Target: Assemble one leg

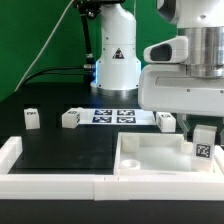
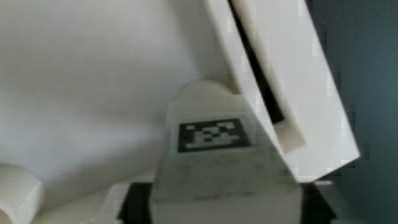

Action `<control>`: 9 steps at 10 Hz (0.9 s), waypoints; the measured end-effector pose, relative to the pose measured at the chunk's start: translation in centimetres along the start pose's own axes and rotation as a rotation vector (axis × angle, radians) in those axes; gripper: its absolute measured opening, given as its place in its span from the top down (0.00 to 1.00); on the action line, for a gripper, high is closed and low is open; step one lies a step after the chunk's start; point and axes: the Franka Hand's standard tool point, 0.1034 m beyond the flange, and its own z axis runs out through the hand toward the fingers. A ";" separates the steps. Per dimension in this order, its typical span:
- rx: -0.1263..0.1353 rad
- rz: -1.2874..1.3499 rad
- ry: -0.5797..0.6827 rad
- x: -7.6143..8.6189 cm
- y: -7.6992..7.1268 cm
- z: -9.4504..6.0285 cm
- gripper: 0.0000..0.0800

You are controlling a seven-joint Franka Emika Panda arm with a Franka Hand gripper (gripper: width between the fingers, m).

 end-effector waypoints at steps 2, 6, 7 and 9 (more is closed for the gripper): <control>-0.030 0.190 0.022 0.4 1.1 -0.1 0.62; -0.065 0.295 0.041 0.9 2.4 -0.1 0.49; -0.065 0.295 0.041 0.9 2.4 -0.1 0.32; -0.066 0.295 0.041 0.9 2.4 -0.1 0.22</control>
Offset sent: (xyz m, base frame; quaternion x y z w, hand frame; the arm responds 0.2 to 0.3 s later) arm 0.0000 0.0000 0.0000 0.0000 0.0000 0.2667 0.9638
